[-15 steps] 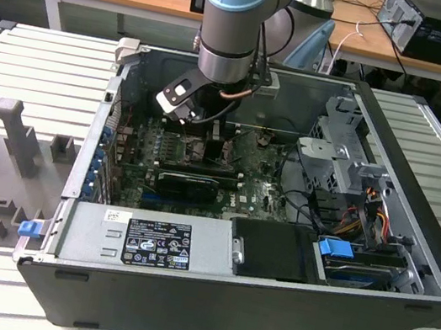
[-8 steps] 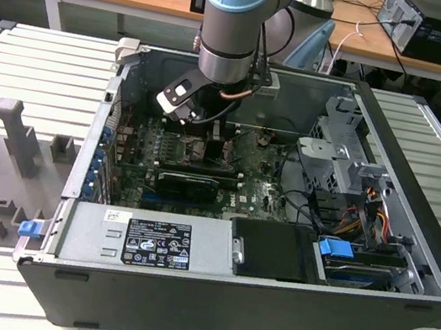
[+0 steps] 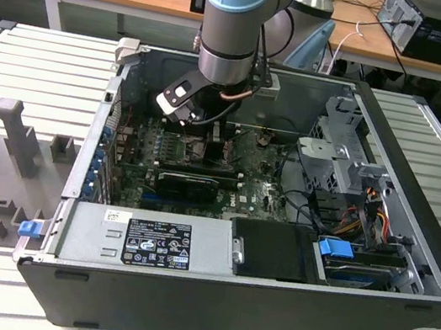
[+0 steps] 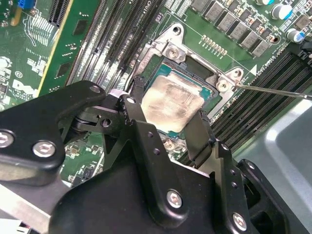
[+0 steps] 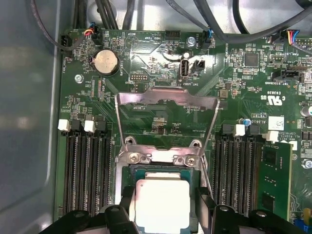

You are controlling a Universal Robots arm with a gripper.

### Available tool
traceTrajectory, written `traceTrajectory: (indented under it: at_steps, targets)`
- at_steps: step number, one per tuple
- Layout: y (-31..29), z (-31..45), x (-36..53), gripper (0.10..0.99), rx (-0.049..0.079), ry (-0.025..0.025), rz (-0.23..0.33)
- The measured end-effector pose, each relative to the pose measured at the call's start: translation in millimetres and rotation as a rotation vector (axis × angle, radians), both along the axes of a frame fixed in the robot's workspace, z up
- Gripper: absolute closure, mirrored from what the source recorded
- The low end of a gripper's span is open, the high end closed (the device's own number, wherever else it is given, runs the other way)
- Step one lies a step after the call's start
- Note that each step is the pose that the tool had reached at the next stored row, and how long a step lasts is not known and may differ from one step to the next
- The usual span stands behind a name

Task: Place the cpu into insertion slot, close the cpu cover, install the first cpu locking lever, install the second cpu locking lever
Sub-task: 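Place the cpu into insertion slot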

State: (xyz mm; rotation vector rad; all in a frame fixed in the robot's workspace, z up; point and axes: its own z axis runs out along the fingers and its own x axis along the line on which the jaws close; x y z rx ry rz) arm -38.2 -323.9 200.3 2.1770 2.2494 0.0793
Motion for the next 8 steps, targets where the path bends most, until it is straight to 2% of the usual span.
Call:
traceTrajectory:
  at_steps: [5,8]
  targets:
    - [4.7,-0.4,0.0,0.478,0.007,0.0000,0.000]
    - [4.8,-0.5,0.0,0.478,0.007,0.0000,0.000]
